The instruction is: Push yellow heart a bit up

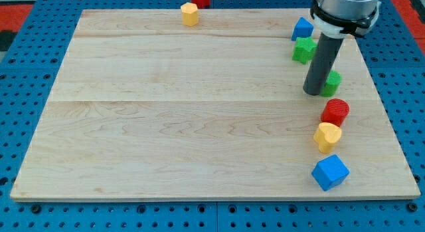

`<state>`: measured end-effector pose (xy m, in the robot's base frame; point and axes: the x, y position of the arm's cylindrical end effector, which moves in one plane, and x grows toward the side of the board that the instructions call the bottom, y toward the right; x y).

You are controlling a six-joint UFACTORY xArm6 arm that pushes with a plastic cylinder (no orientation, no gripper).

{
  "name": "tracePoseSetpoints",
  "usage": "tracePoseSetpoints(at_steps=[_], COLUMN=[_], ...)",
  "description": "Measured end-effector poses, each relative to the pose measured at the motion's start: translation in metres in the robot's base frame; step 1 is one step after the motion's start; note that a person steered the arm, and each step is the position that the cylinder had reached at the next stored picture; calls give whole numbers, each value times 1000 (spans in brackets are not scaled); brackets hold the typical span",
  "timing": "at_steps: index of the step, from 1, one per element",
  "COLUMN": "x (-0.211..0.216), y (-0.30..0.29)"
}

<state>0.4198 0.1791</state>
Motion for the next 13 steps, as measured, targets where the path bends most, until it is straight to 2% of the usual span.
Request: tracePoseSetpoints(at_steps=[1, 2, 3, 5, 9, 10, 12, 13], x=[0, 0, -2, -2, -2, 30, 151, 199], y=[29, 26, -10, -44, -70, -67, -130, -142])
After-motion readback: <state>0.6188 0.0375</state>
